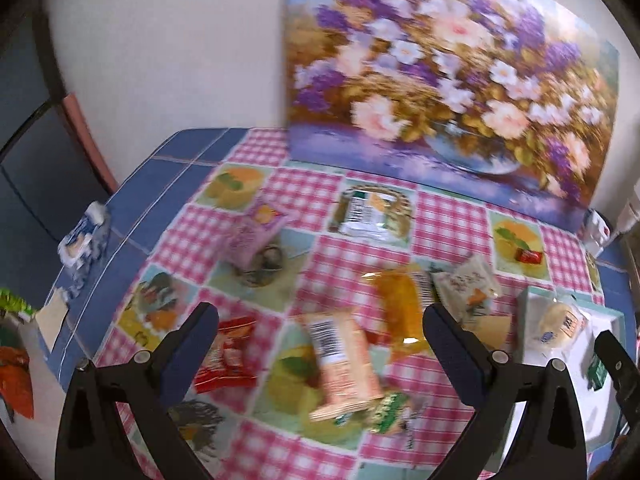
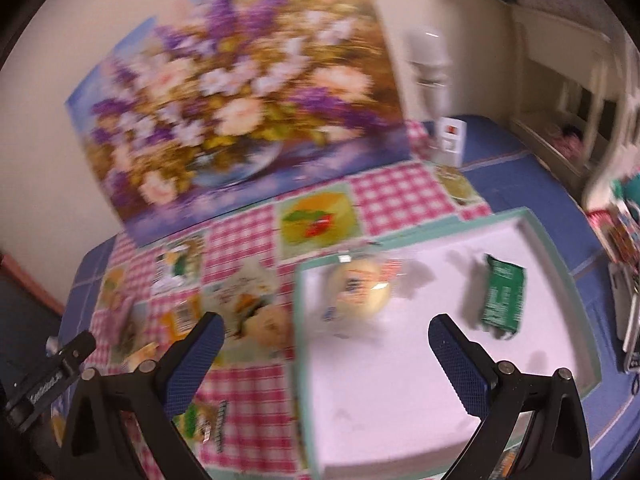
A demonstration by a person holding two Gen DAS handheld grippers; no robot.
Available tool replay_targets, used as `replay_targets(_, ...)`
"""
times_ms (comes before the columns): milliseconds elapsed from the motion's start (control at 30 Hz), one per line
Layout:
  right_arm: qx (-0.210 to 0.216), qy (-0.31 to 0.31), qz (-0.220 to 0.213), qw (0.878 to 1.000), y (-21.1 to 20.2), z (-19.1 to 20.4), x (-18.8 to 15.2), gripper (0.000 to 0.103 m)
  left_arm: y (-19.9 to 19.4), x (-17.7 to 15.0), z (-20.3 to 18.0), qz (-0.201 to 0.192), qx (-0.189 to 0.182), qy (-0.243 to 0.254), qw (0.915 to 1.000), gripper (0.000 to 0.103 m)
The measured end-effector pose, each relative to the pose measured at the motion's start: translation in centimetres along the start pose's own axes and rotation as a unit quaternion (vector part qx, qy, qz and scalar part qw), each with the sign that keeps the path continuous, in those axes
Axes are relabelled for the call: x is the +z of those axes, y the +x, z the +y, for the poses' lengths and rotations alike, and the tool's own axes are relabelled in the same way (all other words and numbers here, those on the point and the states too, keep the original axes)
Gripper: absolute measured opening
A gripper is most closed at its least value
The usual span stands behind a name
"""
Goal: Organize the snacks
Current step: 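Move both grippers back over the remaining snacks on the tablecloth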
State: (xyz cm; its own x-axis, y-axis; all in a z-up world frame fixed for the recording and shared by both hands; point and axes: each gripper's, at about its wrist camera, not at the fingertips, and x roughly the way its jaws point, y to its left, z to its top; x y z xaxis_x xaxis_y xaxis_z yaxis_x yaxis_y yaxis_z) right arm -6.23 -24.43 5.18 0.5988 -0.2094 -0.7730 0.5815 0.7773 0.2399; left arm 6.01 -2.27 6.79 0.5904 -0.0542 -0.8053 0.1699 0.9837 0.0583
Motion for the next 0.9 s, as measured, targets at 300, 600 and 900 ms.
replay_targets(300, 0.086, -0.043, 0.019, 0.995, 0.3, 6.9, -2.0, 0.103, 0.0, -0.7, 6.4, 0.003, 0.011, -0.063, 0.9979, 0.102)
replay_targets(600, 0.084, -0.078, 0.050, 0.992, 1.7, 10.8, -4.0, 0.103, 0.9, -1.5, 11.5, 0.016, 0.017, -0.102, 0.9945, 0.102)
replay_targets(900, 0.030, -0.077, 0.150, 0.985, 6.7, 10.8, -6.8, 0.103, 5.8, -3.3, 13.3, 0.102, -0.003, -0.125, 0.9870, 0.102)
